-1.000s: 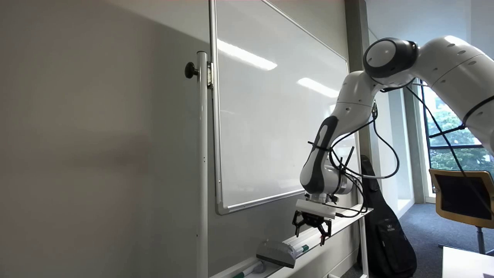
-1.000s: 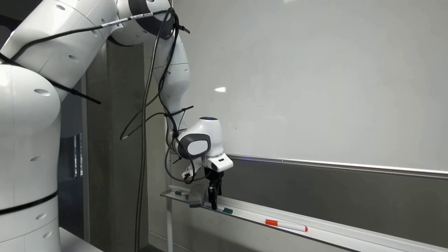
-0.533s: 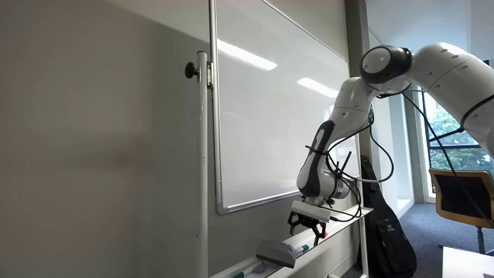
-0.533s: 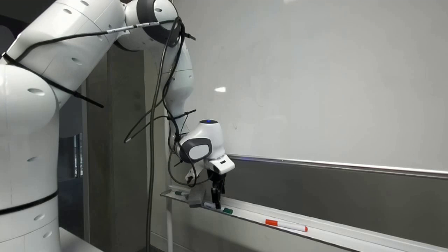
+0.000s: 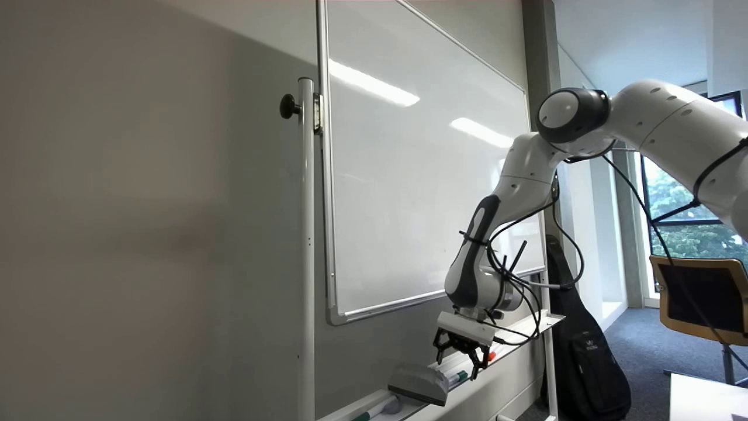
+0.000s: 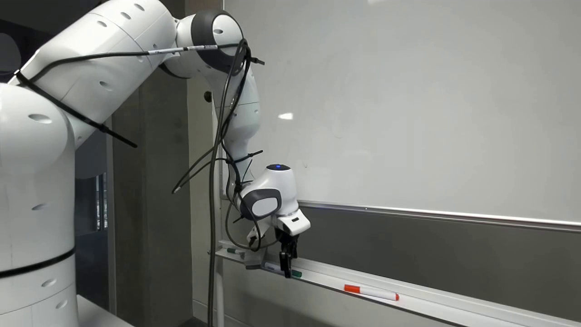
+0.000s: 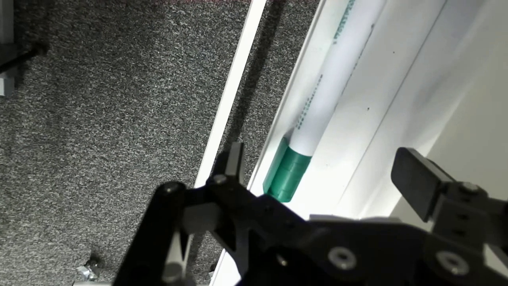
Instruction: Pick up the green marker and then put it back down
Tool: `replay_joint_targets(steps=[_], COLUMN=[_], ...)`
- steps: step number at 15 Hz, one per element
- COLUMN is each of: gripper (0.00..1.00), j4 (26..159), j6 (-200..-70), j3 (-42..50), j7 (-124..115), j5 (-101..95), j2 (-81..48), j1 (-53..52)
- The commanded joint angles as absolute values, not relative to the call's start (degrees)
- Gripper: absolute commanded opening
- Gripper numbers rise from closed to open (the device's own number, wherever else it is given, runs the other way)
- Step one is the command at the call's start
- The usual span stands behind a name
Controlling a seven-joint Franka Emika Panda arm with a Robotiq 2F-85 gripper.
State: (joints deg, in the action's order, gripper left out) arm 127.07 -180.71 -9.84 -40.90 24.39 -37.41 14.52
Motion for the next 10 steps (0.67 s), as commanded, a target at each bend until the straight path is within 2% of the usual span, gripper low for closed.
replay_joint_targets(steps=[1,2,3,5,6,7,8,9,10], gripper=[0.79,0.72,0.69,0.73,0.79,0.94,0.97,0.95,1.0], j4=[124.66,124.4,124.54,124.47,124.63,124.69,124.86,125.11,125.32], j6=[-181.72,-181.61,-181.69,-181.68,-181.69,-181.8,-181.56,-181.55,-181.34], j3=[-11.39,-11.4,-11.34,-11.27,-11.16,-10.84,-10.6,-10.08,-9.86], j7=[-37.99,-38.02,-38.02,-38.02,-38.04,-38.05,-38.06,-38.15,-38.12], j5=[26.67,26.79,27.01,27.18,27.21,27.14,27.07,26.97,26.91], j2=[-39.75,-39.96,-40.13,-40.17,-39.93,-39.9,-39.44,-39.25,-38.73], j1=[16.3,16.35,16.37,16.4,16.32,15.99,15.71,15.19,14.99])
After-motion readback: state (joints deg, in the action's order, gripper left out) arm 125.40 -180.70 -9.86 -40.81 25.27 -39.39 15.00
